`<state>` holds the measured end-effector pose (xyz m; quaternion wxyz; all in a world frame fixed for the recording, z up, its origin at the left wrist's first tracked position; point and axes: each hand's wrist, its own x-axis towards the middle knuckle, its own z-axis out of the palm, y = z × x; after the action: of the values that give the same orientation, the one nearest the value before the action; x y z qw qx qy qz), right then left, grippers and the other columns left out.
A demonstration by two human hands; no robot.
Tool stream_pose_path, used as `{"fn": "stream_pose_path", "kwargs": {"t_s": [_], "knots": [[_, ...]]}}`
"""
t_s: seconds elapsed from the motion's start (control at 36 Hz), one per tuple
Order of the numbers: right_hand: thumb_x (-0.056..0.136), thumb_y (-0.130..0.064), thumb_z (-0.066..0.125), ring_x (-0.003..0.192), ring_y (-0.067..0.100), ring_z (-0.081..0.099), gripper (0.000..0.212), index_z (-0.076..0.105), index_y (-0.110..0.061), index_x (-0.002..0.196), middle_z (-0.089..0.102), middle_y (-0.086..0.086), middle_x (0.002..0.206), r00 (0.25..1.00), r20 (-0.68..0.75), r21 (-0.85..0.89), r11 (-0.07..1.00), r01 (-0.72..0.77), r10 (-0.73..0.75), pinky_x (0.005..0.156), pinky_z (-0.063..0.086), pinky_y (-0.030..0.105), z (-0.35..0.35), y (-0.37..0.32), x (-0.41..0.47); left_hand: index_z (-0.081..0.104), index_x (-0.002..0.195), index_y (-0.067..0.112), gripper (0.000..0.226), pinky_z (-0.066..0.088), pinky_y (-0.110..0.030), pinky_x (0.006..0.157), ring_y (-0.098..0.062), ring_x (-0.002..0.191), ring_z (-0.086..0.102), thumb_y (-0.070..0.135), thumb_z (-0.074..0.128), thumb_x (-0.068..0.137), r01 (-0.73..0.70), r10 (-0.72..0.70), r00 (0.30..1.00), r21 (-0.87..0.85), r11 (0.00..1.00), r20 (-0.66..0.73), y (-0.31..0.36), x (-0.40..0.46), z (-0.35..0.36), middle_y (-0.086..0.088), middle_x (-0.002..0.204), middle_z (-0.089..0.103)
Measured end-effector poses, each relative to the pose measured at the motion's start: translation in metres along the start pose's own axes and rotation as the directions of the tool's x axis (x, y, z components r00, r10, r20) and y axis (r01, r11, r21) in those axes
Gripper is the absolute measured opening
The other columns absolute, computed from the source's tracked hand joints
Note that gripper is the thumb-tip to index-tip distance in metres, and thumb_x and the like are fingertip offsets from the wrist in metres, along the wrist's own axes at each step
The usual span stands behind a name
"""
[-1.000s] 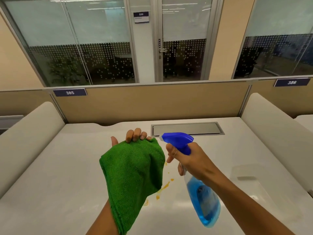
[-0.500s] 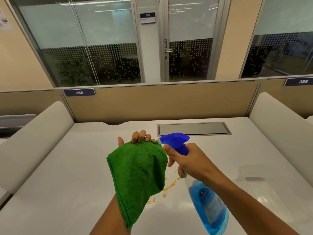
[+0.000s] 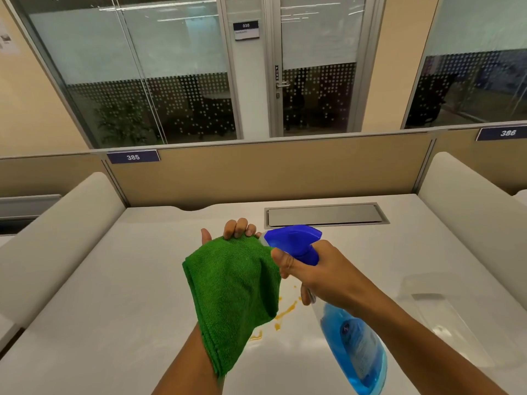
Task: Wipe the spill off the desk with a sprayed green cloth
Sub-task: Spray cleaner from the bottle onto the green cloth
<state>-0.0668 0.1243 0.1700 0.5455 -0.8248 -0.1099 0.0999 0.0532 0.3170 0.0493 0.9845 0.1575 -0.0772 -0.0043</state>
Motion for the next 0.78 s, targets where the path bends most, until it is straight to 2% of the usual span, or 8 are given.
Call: {"fn": "stream_pose_path", "kwargs": {"t_s": [0.08, 0.17, 0.28, 0.39, 0.5, 0.58, 0.69, 0.78], "knots": [[0.072, -0.071, 0.055, 0.050, 0.008, 0.063, 0.057, 0.064, -0.017, 0.087, 0.069, 0.000, 0.062, 0.999, 0.033, -0.025, 1.000, -0.005, 0.006, 0.059, 0.054, 0.021, -0.001, 0.001, -0.008, 0.052, 0.079, 0.015, 0.049, 0.040, -0.043, 0.091, -0.026, 0.088, 0.050, 0.063, 0.051, 0.088, -0.059, 0.036, 0.985, 0.137, 0.989, 0.170, -0.007, -0.008, 0.005, -0.003, 0.085, 0.052], [0.069, -0.075, 0.056, 0.051, 0.010, 0.065, 0.067, 0.065, -0.012, 0.091, 0.069, 0.009, 0.065, 0.999, 0.043, -0.061, 0.998, -0.022, 0.025, 0.061, 0.055, 0.023, -0.001, 0.009, -0.018, 0.052, 0.080, 0.017, 0.050, 0.038, -0.043, 0.092, -0.025, 0.088, 0.051, 0.066, 0.045, 0.088, -0.049, 0.012, 0.975, 0.164, 0.985, 0.220, -0.009, -0.011, 0.003, -0.001, 0.085, 0.052], [0.068, -0.079, 0.055, 0.056, 0.014, 0.067, 0.069, 0.067, -0.017, 0.097, 0.077, 0.013, 0.089, 0.997, 0.032, -0.027, 0.998, -0.063, 0.064, 0.068, 0.060, 0.030, -0.006, 0.023, -0.026, 0.055, 0.080, 0.015, 0.051, 0.039, -0.043, 0.093, -0.026, 0.089, 0.052, 0.065, 0.048, 0.087, -0.073, 0.019, 0.973, 0.228, 0.971, 0.231, -0.007, -0.011, 0.005, -0.003, 0.086, 0.054], [0.068, -0.074, 0.059, 0.054, 0.010, 0.065, 0.062, 0.067, -0.017, 0.092, 0.075, 0.011, 0.080, 0.992, -0.026, -0.034, 0.991, -0.128, 0.127, 0.064, 0.057, 0.025, -0.012, 0.035, -0.034, 0.056, 0.078, 0.016, 0.062, 0.040, -0.043, 0.092, -0.026, 0.087, 0.054, 0.071, 0.031, 0.087, -0.034, -0.016, 0.973, 0.208, 0.977, 0.230, -0.008, -0.009, 0.008, -0.003, 0.085, 0.054], [0.066, -0.078, 0.057, 0.055, 0.013, 0.065, 0.066, 0.067, -0.018, 0.092, 0.075, 0.009, 0.072, 0.977, -0.101, 0.002, 0.982, -0.188, 0.188, 0.069, 0.058, 0.032, -0.022, 0.046, -0.035, 0.056, 0.077, 0.015, 0.075, 0.042, -0.043, 0.091, -0.026, 0.087, 0.054, 0.076, 0.013, 0.084, 0.006, -0.057, 0.969, 0.206, 0.978, 0.239, -0.009, -0.007, 0.014, -0.004, 0.084, 0.056], [0.069, -0.074, 0.058, 0.052, 0.011, 0.063, 0.063, 0.067, -0.016, 0.092, 0.071, 0.005, 0.061, 0.967, -0.121, 0.011, 0.974, -0.224, 0.224, 0.063, 0.055, 0.027, -0.026, 0.051, -0.033, 0.057, 0.074, 0.017, 0.076, 0.041, -0.041, 0.088, -0.024, 0.085, 0.054, 0.077, 0.011, 0.084, 0.037, -0.077, 0.974, 0.186, 0.982, 0.212, -0.012, -0.009, 0.019, -0.001, 0.082, 0.055], [0.072, -0.068, 0.062, 0.051, 0.013, 0.063, 0.059, 0.065, -0.011, 0.087, 0.066, 0.003, 0.053, 0.961, -0.179, 0.025, 0.978, -0.209, 0.210, 0.063, 0.055, 0.029, -0.028, 0.055, -0.029, 0.054, 0.066, 0.021, 0.072, 0.039, -0.039, 0.082, -0.021, 0.076, 0.052, 0.076, 0.011, 0.084, 0.074, -0.099, 0.979, 0.144, 0.987, 0.177, -0.016, -0.006, 0.027, 0.003, 0.074, 0.052], [0.066, -0.073, 0.058, 0.054, 0.015, 0.065, 0.060, 0.068, -0.018, 0.088, 0.067, 0.002, 0.057, 0.958, -0.210, 0.073, 0.980, -0.185, 0.197, 0.066, 0.058, 0.033, -0.031, 0.054, -0.024, 0.057, 0.067, 0.020, 0.065, 0.041, -0.040, 0.084, -0.021, 0.078, 0.054, 0.073, 0.022, 0.083, 0.036, -0.071, 0.982, 0.201, 0.979, 0.172, -0.020, -0.007, 0.028, 0.003, 0.075, 0.053]]}}
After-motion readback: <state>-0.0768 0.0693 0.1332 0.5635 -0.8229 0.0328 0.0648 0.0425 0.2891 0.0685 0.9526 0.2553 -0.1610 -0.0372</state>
